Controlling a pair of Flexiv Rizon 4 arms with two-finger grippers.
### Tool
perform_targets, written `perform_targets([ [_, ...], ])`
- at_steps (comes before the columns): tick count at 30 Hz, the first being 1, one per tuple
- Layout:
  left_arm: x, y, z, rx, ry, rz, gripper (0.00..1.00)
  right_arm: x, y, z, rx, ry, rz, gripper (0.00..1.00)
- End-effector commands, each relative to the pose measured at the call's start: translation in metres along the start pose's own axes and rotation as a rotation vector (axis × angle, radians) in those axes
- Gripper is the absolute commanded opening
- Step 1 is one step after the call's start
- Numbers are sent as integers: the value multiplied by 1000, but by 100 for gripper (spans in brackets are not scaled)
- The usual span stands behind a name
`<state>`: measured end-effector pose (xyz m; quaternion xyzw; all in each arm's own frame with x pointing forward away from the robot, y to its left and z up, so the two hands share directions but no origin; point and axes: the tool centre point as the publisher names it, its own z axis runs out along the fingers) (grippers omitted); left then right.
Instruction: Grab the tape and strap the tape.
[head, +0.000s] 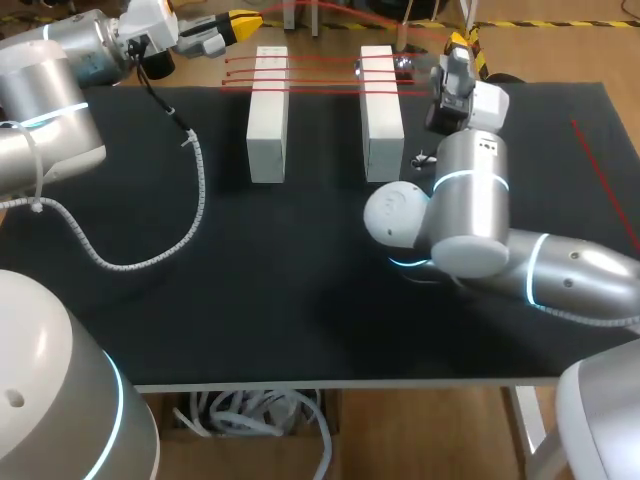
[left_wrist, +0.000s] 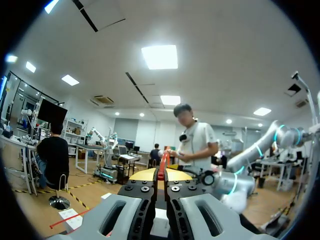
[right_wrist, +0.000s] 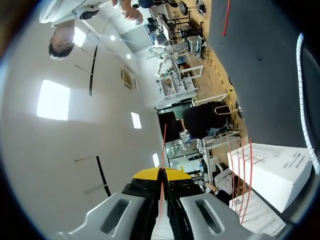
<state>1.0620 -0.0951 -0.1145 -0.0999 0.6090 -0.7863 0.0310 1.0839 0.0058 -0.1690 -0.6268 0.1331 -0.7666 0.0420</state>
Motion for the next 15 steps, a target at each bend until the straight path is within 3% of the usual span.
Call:
perform_targets([
  [1,1,0,0,2,-2,2,0,5,3,-1,7,-18,-23,0],
  [15,1,0,0,2,-2,2,0,10,3,1,32,-11,-97,0],
])
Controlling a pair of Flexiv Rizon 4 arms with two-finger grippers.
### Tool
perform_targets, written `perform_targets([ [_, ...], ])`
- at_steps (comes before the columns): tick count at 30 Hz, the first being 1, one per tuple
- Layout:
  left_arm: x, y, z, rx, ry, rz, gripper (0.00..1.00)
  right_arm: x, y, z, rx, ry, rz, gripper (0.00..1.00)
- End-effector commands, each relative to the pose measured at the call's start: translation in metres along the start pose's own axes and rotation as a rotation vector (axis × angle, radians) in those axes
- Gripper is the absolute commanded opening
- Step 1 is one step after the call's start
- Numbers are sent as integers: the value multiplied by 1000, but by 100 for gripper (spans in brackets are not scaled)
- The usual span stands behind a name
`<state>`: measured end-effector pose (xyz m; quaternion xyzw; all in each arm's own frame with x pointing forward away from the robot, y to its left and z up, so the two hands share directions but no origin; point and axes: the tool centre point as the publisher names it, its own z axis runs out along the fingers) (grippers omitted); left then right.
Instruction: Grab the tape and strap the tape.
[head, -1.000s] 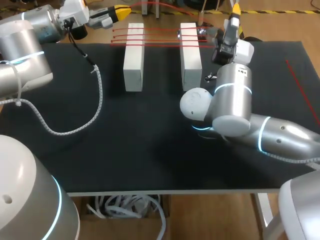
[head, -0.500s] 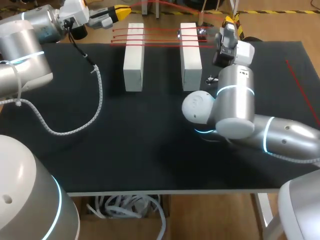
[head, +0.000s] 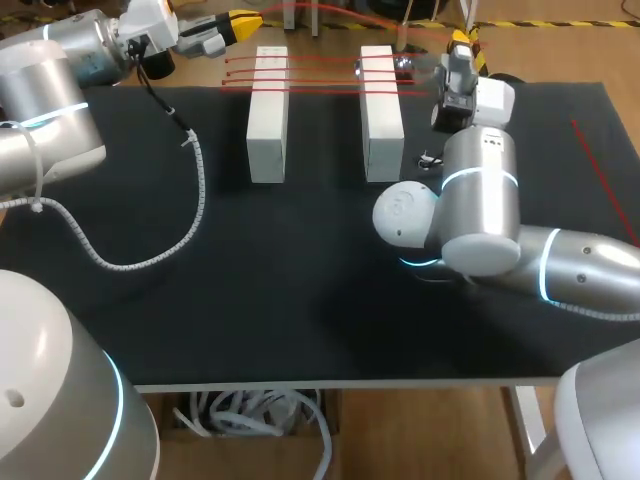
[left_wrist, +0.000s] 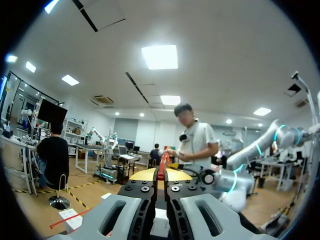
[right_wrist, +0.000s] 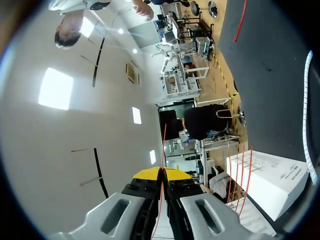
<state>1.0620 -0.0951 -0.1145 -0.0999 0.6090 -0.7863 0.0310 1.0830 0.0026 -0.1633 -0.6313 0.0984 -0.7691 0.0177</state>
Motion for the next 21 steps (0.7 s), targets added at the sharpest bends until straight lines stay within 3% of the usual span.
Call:
perform_targets([
  [1,1,0,0,2,-2,2,0,4,1,0,12,-12,-26,0],
  [7,1,0,0,2,-2,2,0,5,1,-1,47,-29,-110,0],
  [21,1,0,0,2,-2,2,0,7,1,-1,47,-16,-118,0],
])
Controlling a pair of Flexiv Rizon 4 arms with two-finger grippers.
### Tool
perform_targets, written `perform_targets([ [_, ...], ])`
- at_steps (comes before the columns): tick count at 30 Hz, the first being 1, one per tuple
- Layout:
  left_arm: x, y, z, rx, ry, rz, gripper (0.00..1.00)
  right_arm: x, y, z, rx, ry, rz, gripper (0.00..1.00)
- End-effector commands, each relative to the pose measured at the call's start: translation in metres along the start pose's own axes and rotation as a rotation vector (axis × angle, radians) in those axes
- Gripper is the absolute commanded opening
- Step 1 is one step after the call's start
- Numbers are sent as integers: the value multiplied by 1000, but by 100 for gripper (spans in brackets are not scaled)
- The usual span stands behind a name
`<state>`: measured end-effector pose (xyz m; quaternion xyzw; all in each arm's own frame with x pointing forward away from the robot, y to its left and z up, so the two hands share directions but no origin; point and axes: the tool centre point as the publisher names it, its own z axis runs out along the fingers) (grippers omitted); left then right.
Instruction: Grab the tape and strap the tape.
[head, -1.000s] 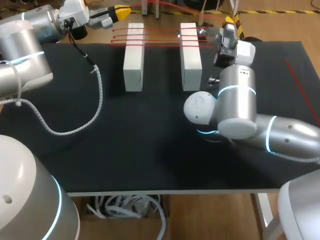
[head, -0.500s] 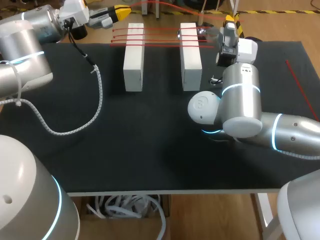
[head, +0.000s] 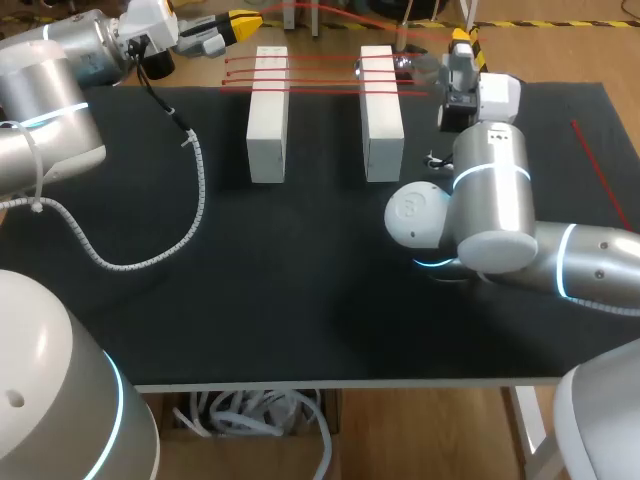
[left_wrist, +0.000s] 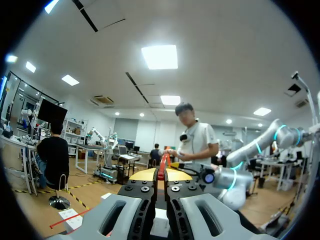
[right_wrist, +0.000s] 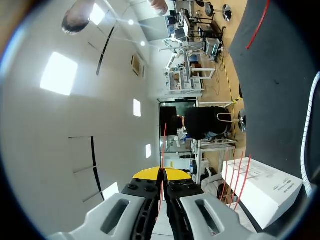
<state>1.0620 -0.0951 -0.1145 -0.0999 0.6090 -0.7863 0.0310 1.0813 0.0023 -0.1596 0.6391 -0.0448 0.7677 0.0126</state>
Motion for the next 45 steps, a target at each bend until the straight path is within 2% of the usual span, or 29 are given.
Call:
perform_targets([
  [1,1,0,0,2,-2,2,0,3,1,-1,4,-5,-3,0],
  [5,1,0,0,2,-2,2,0,3,2,-1,3,2,-4,0],
  [6,0,-1,0,-28,-3,18,0,3,2,-1,3,2,-4,0],
  [9,0,-6,1,-170,-20,99,0,3,2,-1,3,2,-6,0],
  [12,-1,-10,2,-364,-18,238,0,2,2,-1,4,0,-6,0],
  [14,-1,-14,2,-454,-13,314,0,2,2,-1,5,-1,-5,0],
  [16,-2,-20,2,-509,-22,350,0,2,2,-1,7,-2,-6,0],
  [18,-2,-25,2,-594,-17,430,0,2,2,-1,10,-3,-10,0],
  [21,-3,-32,2,-649,-18,486,0,0,1,0,14,-6,-16,0],
  [24,-4,-36,2,-745,-22,561,0,0,0,0,19,-7,-21,0],
  [27,-5,-38,3,-814,-19,593,0,-1,-1,0,29,-5,-21,0],
  [30,-4,-38,4,-964,2,695,0,0,-1,0,33,2,-20,0],
  [35,-1,-41,8,-1131,35,772,0,-1,-2,0,35,1,-21,0],
  [37,-1,-40,9,-1240,54,825,0,-1,-3,0,43,3,-25,0],
  [38,-1,-40,9,-1277,8,828,0,-1,-3,0,45,8,-10,0],
  [40,-3,-42,8,-1274,7,828,0,2,-5,0,61,45,-29,0],
  [43,-4,-44,7,-1351,1,910,0,2,-5,0,61,45,-29,0],
  [45,-4,-44,7,-1351,1,910,0,2,-5,0,61,45,-29,0],
])
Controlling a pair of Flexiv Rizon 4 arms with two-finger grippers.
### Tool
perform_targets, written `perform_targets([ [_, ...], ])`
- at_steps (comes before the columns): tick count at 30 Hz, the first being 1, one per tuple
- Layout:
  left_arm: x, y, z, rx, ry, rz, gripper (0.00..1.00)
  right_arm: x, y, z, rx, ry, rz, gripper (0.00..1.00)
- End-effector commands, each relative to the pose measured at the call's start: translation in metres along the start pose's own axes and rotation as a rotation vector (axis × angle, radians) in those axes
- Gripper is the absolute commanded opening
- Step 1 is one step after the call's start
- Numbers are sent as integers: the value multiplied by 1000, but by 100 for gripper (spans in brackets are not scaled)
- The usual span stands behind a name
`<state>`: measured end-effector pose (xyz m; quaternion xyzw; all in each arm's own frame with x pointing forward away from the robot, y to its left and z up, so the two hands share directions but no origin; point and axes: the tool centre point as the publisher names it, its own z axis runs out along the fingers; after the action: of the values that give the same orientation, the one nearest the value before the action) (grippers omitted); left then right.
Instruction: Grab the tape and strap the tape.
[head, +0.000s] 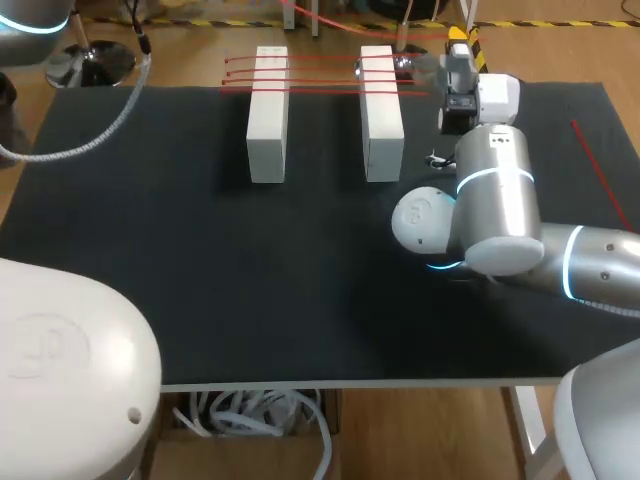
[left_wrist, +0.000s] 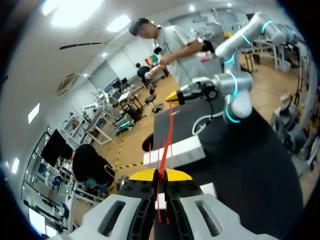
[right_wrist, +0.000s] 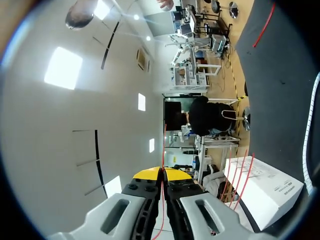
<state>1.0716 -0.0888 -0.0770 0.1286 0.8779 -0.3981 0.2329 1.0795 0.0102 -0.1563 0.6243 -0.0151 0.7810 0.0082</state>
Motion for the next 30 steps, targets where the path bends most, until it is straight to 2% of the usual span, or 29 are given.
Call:
perform_targets([
  [1,-2,-5,-3,-465,30,193,0,-2,3,2,9,5,1,0],
  [27,-2,-5,-3,-465,30,193,0,-2,3,2,9,5,1,0],
  [30,-5,-11,-8,-529,164,317,0,-2,3,2,9,5,1,0],
])
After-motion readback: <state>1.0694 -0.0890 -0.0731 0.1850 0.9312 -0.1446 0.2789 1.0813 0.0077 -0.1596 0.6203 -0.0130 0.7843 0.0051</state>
